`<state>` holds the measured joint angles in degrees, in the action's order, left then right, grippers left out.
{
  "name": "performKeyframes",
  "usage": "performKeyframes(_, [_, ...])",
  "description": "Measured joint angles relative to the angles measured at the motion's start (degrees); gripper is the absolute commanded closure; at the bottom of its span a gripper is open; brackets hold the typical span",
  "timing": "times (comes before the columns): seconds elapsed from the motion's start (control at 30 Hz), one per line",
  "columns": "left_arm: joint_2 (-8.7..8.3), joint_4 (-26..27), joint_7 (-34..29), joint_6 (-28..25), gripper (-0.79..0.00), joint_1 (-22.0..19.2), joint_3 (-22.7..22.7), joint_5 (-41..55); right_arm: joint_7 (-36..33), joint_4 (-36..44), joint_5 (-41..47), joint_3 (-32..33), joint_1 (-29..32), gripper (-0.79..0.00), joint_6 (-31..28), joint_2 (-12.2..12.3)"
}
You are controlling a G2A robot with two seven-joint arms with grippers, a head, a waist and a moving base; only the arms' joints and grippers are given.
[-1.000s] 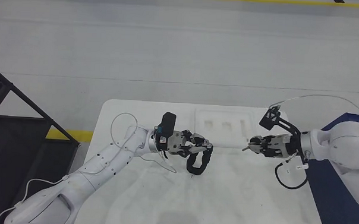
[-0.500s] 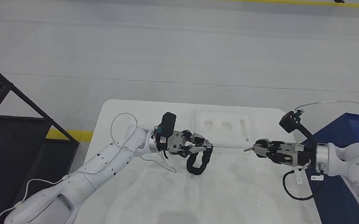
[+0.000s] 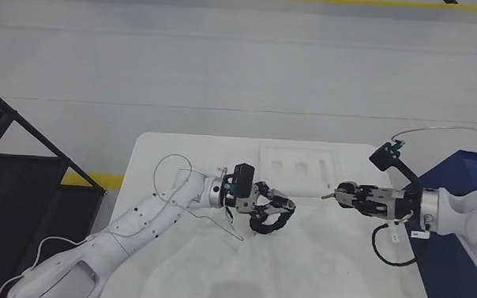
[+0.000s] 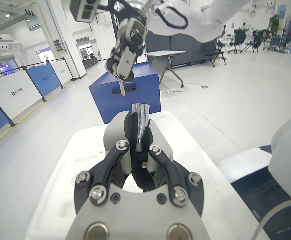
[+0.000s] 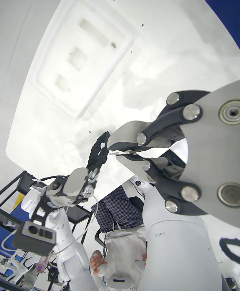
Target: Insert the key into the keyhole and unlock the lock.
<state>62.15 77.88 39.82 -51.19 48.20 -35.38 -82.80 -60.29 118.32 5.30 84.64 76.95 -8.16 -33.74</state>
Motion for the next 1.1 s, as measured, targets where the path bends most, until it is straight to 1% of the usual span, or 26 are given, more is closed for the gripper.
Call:
performKeyframes(0.13, [0.62,0.9,3.5,4.4,0.000,-1.0,0.8,-6.1,-0.6,4.9,0.7,2.3,1.6,0.000,5.7,0.1])
performKeyframes(0.27, [1.76,-1.3,5.1,8.1,0.000,-2.6,2.3,-10.6,-1.0,8.3,0.2,4.0,3.2,0.000,9.4,0.2])
performKeyframes(0.33, [2.38,-2.7,5.2,8.8,0.000,-3.0,3.0,-10.4,-0.9,9.5,-0.5,4.7,3.8,0.000,10.8,0.2])
performKeyframes(0.47, [4.02,-5.5,5.3,10.3,0.000,-3.4,3.9,-7.1,0.4,11.2,-0.6,5.4,5.9,0.000,13.5,0.0])
performKeyframes(0.67, [6.37,-7.0,2.5,13.2,0.000,-4.1,5.2,-4.0,3.9,10.5,0.8,4.9,8.5,0.000,16.8,-0.4])
performKeyframes(0.77, [7.26,-7.7,1.2,14.3,0.000,-4.5,5.6,-3.5,4.5,10.4,1.0,4.9,8.7,0.000,17.1,-0.5])
performKeyframes(1.03, [7.32,-7.9,1.2,14.4,0.000,-4.5,5.6,-3.4,4.4,10.4,1.0,4.9,8.7,0.000,17.0,-0.5])
performKeyframes(1.1, [7.32,-7.9,1.2,14.4,0.000,-4.5,5.6,-3.4,5.3,10.3,1.0,5.0,8.9,0.000,17.3,-0.6])
